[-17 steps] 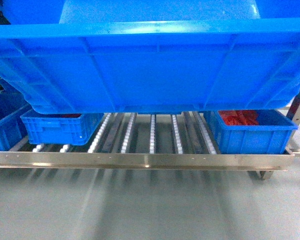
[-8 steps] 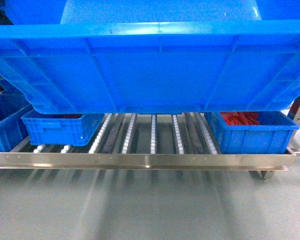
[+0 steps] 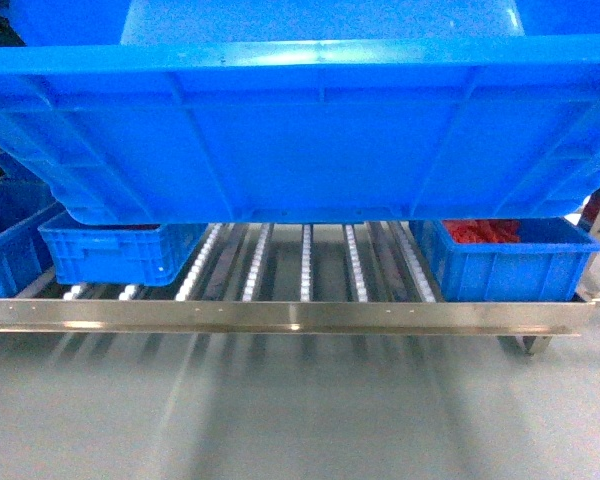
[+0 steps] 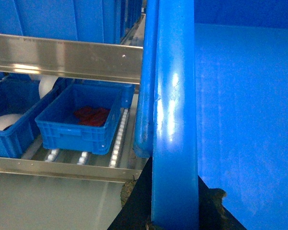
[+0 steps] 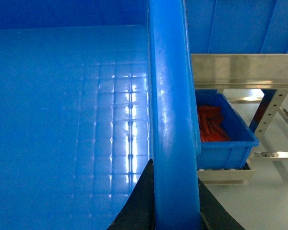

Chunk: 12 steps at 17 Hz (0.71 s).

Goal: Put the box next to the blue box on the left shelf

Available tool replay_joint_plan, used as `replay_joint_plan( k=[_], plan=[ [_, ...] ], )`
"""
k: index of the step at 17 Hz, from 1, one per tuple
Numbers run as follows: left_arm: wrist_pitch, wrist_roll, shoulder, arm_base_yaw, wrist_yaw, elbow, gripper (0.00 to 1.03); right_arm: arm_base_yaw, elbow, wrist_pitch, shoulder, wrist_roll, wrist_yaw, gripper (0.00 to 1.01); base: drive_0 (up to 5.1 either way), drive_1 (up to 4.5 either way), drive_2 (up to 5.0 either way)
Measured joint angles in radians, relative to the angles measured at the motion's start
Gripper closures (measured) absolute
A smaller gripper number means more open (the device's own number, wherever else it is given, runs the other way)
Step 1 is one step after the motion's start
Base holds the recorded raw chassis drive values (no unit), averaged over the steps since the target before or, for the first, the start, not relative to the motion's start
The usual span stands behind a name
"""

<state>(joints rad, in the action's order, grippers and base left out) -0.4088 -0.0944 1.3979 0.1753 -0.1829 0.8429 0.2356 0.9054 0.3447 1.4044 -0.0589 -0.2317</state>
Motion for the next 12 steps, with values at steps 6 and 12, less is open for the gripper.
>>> replay_joint_plan(
  k=[6, 12],
  plan=[
    [0.005, 0.000, 0.000, 0.000, 0.000, 0.000, 0.95, 0.000, 0.000, -0.005, 0.000, 0.000, 0.000, 0.92, 0.0, 0.00, 0.0],
    [0.005, 0.000, 0.000, 0.000, 0.001, 0.000, 0.95, 0.000, 0.000, -0.006, 0.000, 0.000, -0.001, 0.92, 0.0, 0.00, 0.0]
  ],
)
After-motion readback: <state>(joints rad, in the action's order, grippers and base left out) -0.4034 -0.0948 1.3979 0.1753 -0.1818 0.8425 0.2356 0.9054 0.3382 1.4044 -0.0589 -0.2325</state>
